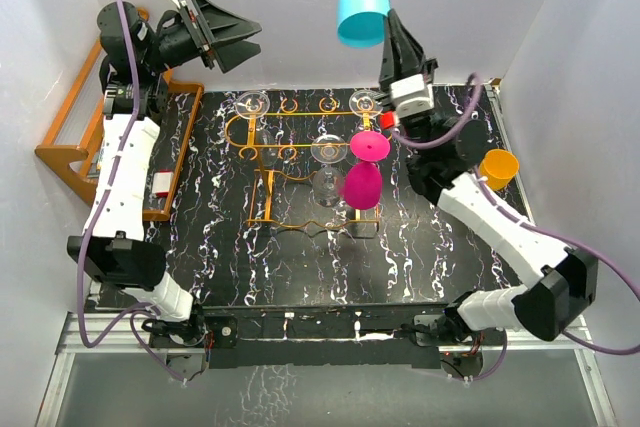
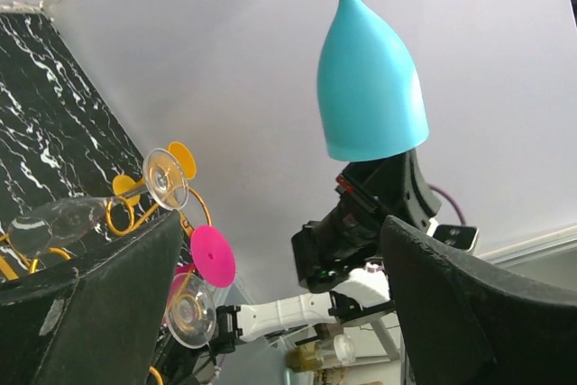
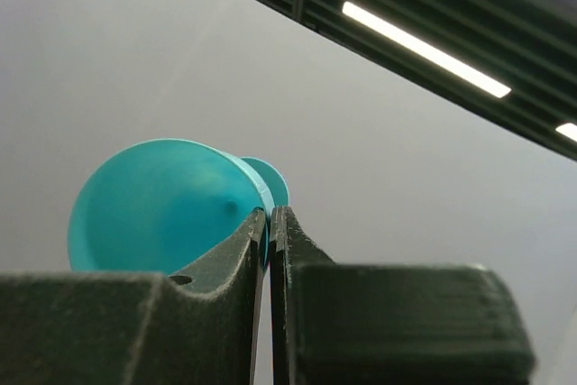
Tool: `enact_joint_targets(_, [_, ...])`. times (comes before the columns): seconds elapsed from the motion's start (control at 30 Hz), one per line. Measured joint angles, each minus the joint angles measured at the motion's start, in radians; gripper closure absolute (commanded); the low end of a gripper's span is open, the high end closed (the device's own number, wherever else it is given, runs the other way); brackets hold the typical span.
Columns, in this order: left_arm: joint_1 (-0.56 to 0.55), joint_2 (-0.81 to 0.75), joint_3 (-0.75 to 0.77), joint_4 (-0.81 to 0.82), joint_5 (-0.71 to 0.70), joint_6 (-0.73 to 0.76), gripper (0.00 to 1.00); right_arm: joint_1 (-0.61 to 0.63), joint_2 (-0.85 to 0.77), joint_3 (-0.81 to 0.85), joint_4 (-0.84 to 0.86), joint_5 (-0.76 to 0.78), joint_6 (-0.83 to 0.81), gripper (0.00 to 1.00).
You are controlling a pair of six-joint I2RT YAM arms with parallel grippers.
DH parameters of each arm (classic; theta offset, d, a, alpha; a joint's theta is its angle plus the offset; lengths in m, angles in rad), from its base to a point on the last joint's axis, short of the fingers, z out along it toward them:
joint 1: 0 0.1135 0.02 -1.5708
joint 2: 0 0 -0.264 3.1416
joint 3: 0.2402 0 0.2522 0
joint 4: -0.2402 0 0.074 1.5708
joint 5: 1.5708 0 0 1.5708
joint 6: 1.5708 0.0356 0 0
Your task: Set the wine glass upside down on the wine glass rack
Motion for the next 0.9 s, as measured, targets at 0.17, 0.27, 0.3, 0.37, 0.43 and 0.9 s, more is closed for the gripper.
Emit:
enact_joint_targets(0.17, [-0.011,0.003,-0.042,0.056,0.008,-0.058,0.12,0.071,0.043,-0.074,0.093,0.003,-0.244,0.92])
enact_joint_targets(0.27, [-0.028,0.003,-0.057,0.094,0.014,-0.089,0.12,0.125,0.042,-0.120,0.127,-0.004,-0.367,0.92])
enact_joint_targets(0.3, [-0.036,0.003,-0.060,0.103,0.015,-0.098,0.12,0.143,0.040,-0.140,0.139,-0.009,-0.407,0.92])
enact_joint_targets(0.37, [-0.056,0.007,-0.060,0.120,0.016,-0.110,0.12,0.181,0.029,-0.189,0.148,-0.026,-0.489,0.92])
enact_joint_targets(0.43, [-0.072,0.013,-0.055,0.127,0.019,-0.117,0.12,0.216,0.019,-0.237,0.156,-0.039,-0.554,0.92])
enact_joint_targets(0.9, [-0.147,0.060,-0.026,0.137,0.023,-0.107,0.27,0.385,0.035,-0.361,0.259,-0.052,-0.835,0.92])
